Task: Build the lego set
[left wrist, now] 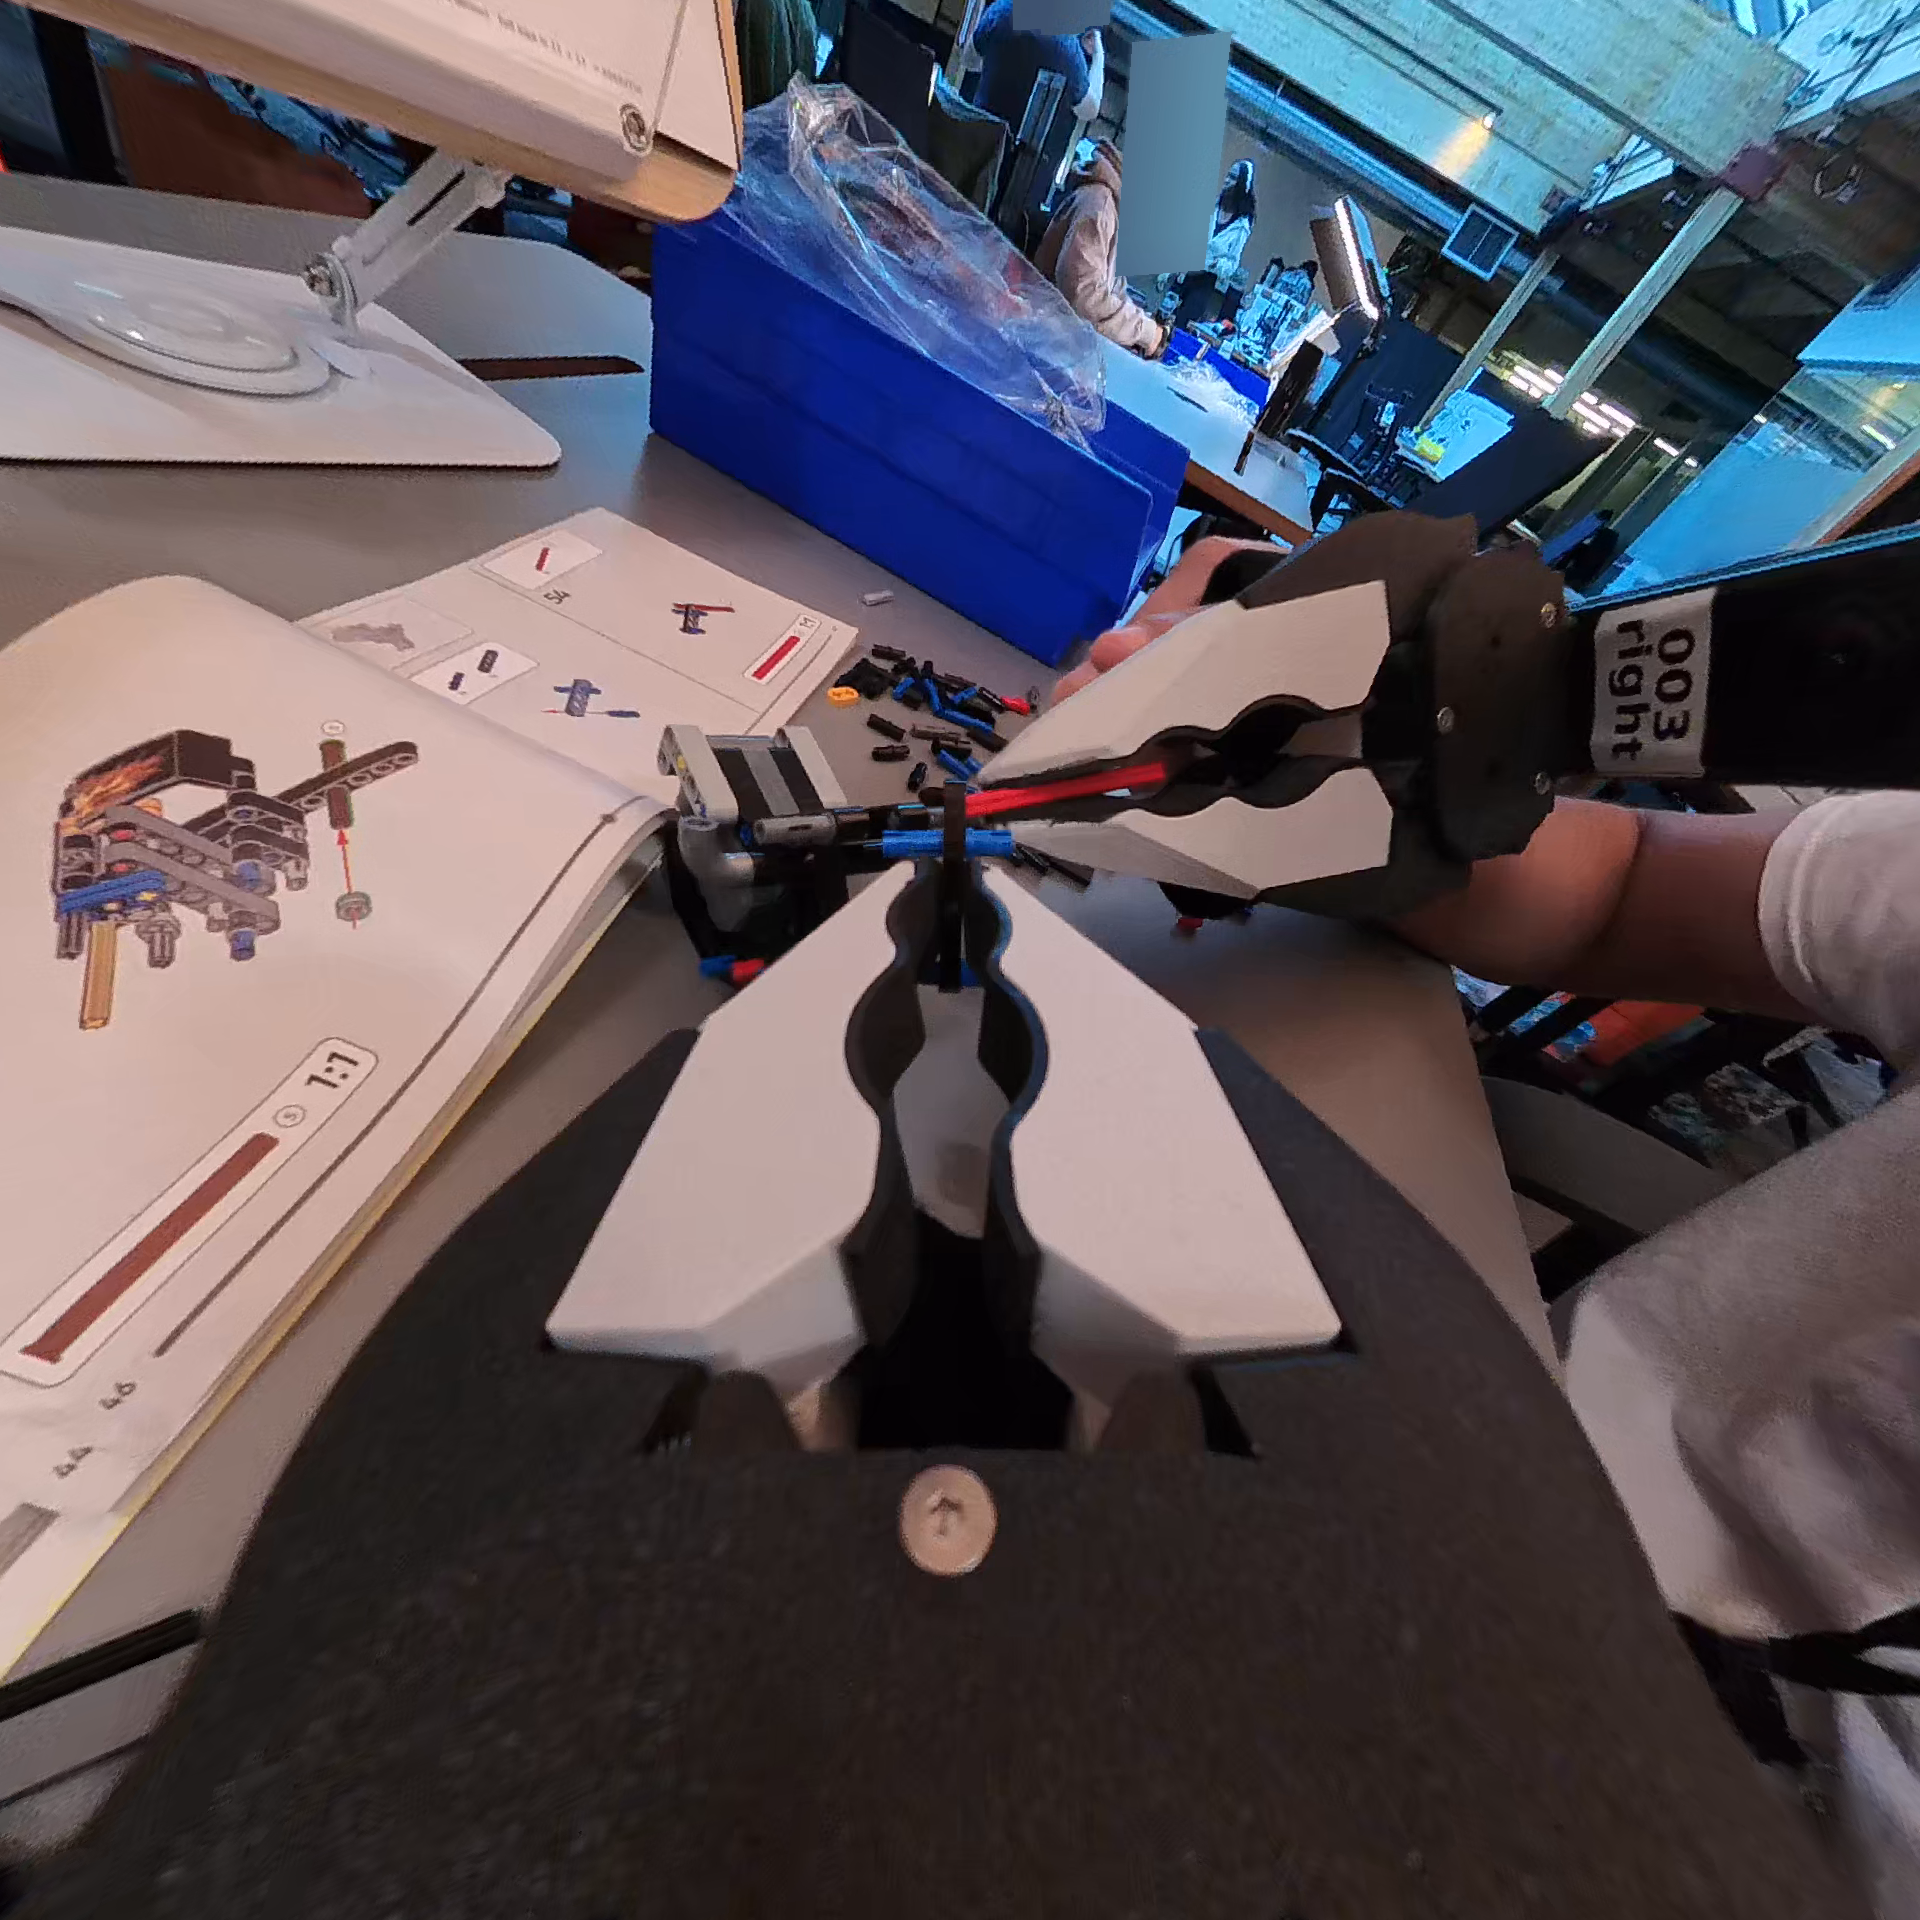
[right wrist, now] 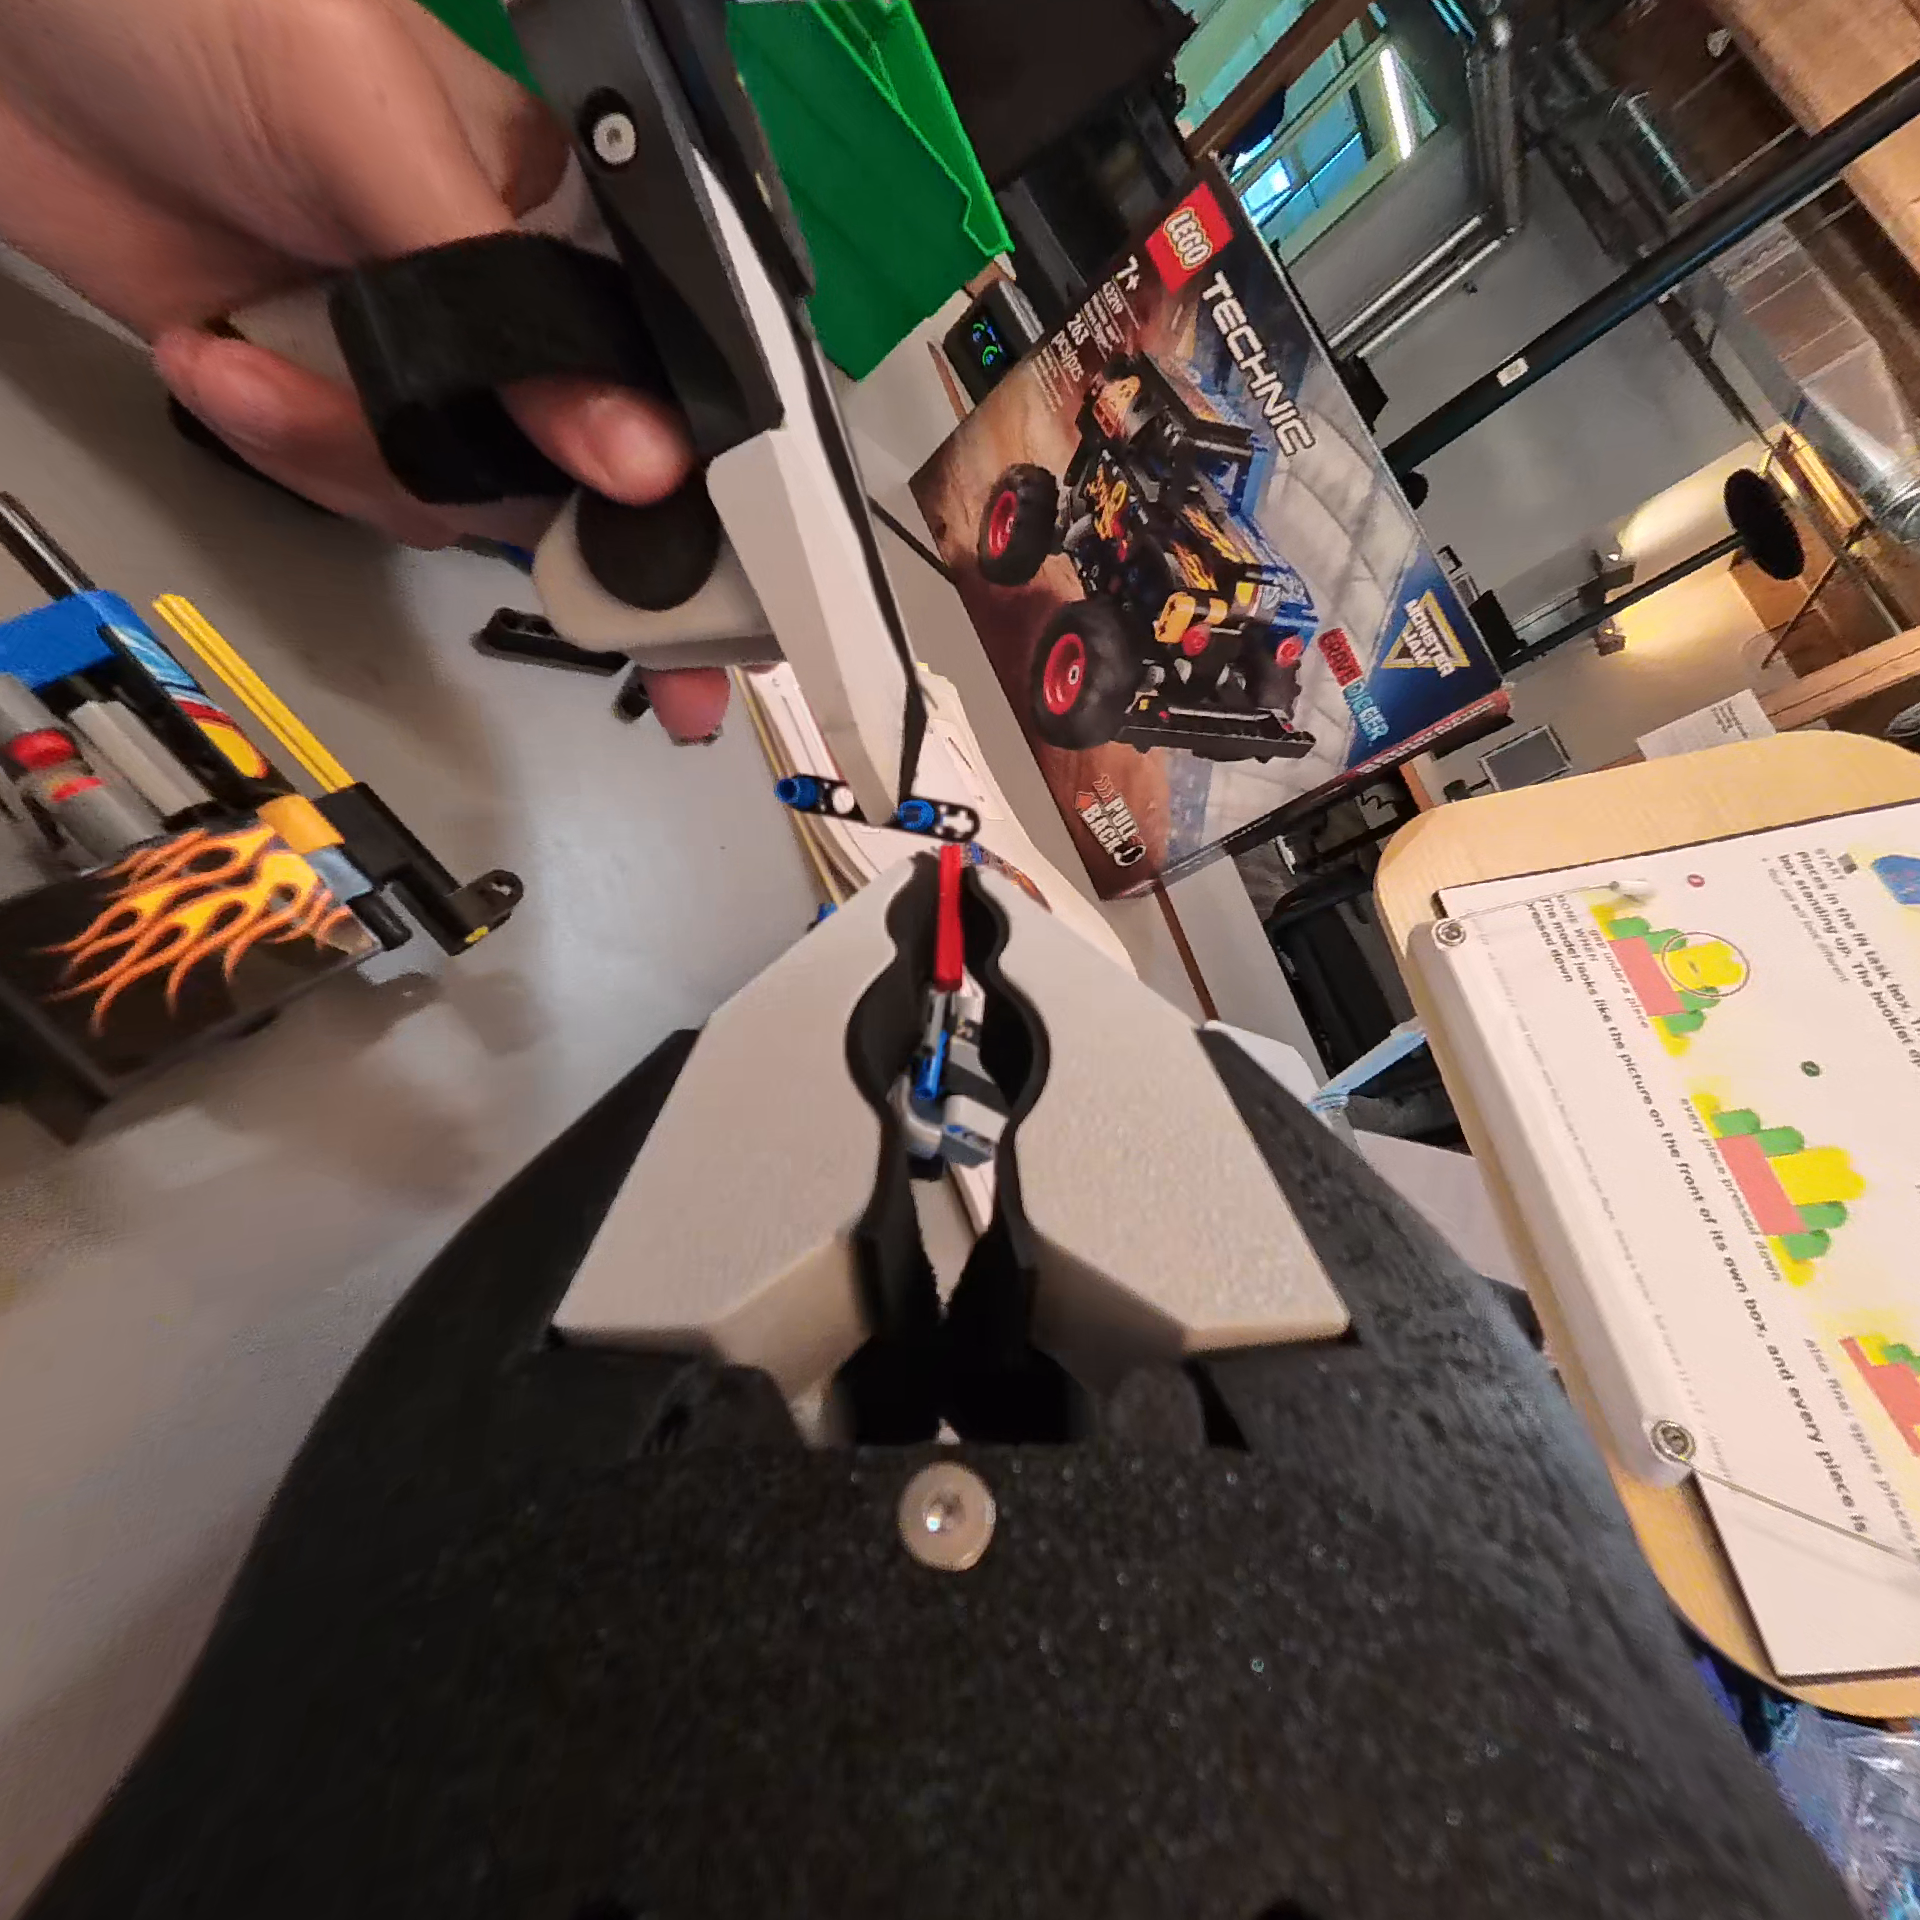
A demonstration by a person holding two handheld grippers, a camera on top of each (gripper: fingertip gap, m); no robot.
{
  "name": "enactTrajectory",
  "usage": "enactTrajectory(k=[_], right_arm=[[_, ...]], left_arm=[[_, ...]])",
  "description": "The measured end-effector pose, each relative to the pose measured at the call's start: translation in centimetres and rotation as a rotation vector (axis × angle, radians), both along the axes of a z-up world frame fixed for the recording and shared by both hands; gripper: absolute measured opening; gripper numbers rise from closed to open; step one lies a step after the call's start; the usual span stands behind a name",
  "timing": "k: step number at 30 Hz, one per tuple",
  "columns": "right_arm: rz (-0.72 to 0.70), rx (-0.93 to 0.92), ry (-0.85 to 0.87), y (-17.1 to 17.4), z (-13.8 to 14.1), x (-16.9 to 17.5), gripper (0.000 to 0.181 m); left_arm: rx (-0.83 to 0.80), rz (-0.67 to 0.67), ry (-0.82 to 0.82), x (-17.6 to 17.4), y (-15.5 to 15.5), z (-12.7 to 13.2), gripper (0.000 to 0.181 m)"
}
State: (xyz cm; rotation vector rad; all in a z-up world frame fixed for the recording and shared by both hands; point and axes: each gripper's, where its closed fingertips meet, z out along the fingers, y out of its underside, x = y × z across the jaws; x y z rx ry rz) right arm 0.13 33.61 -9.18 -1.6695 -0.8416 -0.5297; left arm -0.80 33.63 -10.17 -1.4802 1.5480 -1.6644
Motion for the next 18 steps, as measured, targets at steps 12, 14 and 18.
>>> enactTrajectory(k=[12,14,18], right_arm=[[-0.026,-0.001,-0.035,0.3,-0.6,0.0,0.003],[-0.027,0.006,-0.040,0.3,-0.6,-0.1,0.003],[-0.043,0.008,-0.026,0.4,-0.4,-0.1,0.003]], left_arm=[[0.081,0.029,0.026,0.2,0.3,-0.9,0.001],[0.109,0.034,0.023,0.2,0.2,-0.9,0.001],[0.217,0.077,-0.005,0.3,0.3,-0.9,0.002]])
